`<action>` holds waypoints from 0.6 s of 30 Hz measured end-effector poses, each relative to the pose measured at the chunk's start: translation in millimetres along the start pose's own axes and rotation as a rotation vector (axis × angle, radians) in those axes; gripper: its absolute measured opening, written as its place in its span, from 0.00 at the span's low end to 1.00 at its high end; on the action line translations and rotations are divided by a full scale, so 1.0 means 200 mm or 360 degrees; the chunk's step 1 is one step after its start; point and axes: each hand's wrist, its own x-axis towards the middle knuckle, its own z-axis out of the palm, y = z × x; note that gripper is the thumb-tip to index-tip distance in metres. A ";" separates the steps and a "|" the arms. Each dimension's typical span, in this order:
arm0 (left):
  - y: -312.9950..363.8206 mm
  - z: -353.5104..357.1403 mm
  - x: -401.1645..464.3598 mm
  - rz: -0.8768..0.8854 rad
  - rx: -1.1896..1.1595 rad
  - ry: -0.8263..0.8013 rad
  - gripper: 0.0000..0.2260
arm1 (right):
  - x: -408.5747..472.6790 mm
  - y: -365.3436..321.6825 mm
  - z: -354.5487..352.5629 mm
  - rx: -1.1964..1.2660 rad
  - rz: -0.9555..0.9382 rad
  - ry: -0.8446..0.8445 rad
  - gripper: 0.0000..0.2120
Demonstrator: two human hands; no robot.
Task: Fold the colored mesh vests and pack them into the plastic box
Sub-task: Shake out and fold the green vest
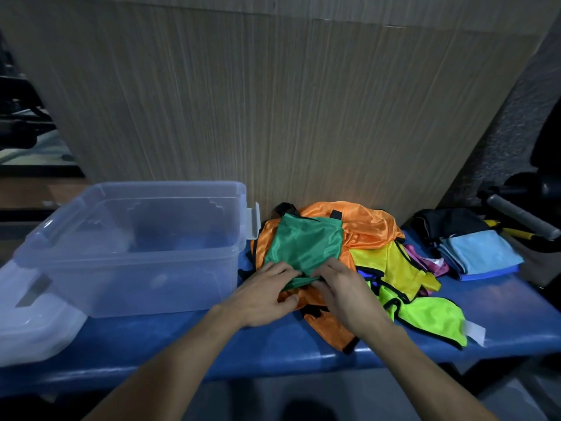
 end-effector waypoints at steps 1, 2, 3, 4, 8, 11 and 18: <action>0.00 0.00 0.00 0.0004 0.0026 0.0033 0.25 | 0.02 0.00 -0.03 -0.0007 0.0022 -0.0044 0.08; 0.01 0.01 0.00 0.0015 0.0060 0.0069 0.23 | 0.03 -0.01 -0.05 0.0002 0.0034 -0.0059 0.08; 0.01 0.01 0.00 0.0032 0.0101 0.0112 0.21 | 0.04 -0.02 -0.08 0.0020 0.0039 -0.0055 0.08; 0.01 0.02 0.00 0.0048 0.0135 0.0149 0.19 | 0.04 -0.02 -0.10 0.0034 0.0040 -0.0042 0.08; -0.01 0.02 -0.01 0.0037 0.0210 0.0276 0.23 | 0.03 0.00 -0.20 0.0070 0.0038 0.0068 0.04; 0.10 -0.05 -0.03 0.0093 0.0103 0.0535 0.23 | 0.01 0.07 -0.32 0.0117 0.0049 0.0250 0.02; 0.56 -0.43 -0.10 0.0043 -0.0491 0.0977 0.14 | -0.06 0.08 -0.65 0.1021 0.0204 0.0552 0.03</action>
